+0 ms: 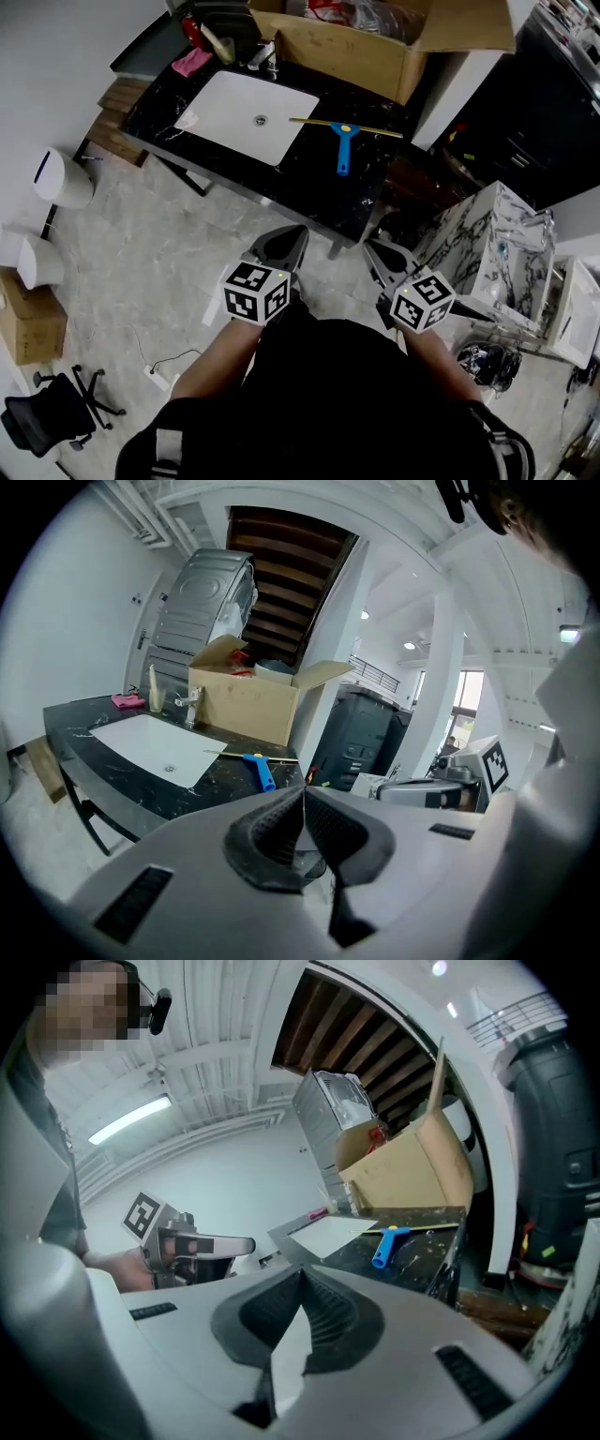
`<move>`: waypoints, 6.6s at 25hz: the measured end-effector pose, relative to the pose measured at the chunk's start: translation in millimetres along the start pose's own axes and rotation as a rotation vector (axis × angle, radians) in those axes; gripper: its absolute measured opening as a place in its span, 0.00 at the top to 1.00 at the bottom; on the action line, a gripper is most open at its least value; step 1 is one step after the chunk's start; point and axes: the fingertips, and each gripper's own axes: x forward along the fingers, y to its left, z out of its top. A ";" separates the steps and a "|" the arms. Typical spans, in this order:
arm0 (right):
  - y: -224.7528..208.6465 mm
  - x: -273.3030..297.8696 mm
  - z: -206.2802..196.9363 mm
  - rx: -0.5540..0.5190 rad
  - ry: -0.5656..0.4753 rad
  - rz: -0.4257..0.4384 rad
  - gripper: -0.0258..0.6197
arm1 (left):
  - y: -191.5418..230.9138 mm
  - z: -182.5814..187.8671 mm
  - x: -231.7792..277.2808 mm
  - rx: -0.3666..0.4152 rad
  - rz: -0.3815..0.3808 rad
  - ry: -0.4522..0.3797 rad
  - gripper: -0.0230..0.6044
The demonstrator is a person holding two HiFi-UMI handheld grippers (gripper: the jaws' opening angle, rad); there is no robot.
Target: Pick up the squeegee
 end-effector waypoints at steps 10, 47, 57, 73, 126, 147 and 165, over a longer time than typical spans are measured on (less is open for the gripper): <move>-17.4 54.5 30.1 -0.013 -0.015 -0.137 0.95 | 59.5 33.4 25.1 0.042 -0.110 0.020 0.93; -171.5 189.3 48.6 0.048 0.193 -0.351 0.95 | 158.0 51.6 44.0 -0.057 0.074 -0.019 0.93; -225.3 233.4 33.9 0.176 0.281 -0.408 0.73 | 173.5 57.1 43.0 -0.086 0.150 -0.026 0.94; -245.3 263.4 19.3 0.185 0.376 -0.470 0.66 | 184.2 53.8 30.7 -0.101 0.207 -0.027 0.94; -50.9 107.0 113.2 0.280 -0.238 -0.144 0.73 | 103.3 82.9 5.1 0.003 -0.116 -0.088 0.94; -68.4 -15.8 108.0 0.270 -0.294 0.020 0.74 | 2.4 62.5 21.9 -0.066 0.016 -0.151 0.94; -78.3 -104.9 63.2 0.259 -0.260 0.098 0.74 | -93.1 13.9 0.1 -0.019 0.097 -0.164 0.94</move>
